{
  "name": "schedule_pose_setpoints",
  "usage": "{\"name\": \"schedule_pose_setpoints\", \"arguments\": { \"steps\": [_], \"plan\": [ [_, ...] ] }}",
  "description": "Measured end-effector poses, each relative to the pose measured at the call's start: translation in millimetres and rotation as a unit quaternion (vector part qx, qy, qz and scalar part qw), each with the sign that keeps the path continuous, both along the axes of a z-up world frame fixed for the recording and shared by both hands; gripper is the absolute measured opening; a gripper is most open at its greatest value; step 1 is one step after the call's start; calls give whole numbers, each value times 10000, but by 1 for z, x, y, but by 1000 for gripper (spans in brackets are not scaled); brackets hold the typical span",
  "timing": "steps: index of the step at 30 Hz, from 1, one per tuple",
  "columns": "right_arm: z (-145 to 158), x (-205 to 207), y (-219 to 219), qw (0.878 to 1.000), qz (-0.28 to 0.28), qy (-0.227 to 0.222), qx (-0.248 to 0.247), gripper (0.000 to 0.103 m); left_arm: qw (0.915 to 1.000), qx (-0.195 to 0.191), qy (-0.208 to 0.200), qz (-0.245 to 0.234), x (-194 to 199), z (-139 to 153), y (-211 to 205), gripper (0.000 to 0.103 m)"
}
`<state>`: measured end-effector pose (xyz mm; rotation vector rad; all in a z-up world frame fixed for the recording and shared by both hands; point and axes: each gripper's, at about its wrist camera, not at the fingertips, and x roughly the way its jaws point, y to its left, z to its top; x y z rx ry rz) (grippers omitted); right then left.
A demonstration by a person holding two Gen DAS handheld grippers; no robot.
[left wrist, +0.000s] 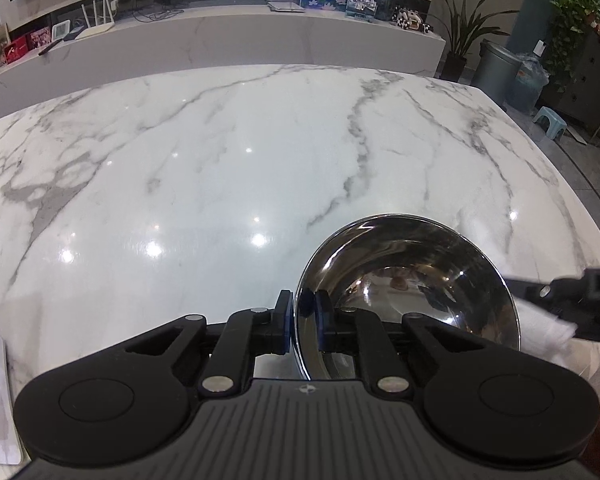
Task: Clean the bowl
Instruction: 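Hold the bowl with the left gripper while the right gripper keeps wiping the outer wall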
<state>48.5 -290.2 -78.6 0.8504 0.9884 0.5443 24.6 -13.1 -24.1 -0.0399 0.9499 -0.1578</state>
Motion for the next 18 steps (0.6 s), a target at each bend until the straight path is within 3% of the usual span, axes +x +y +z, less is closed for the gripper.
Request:
{"name": "schedule_pose_setpoints", "arguments": {
  "steps": [9,12,18],
  "plan": [
    [-11,2,21,9983,220,221,-500,15,10000,-18,15,12,0,0,0,11],
    [-9,1,23,9982,216,212,-522,15,9998,-90,133,83,-2,-2,2,21],
    [-7,3,25,9980,243,187,-553,15,9994,-70,326,67,-10,-6,0,22]
  ]
}}
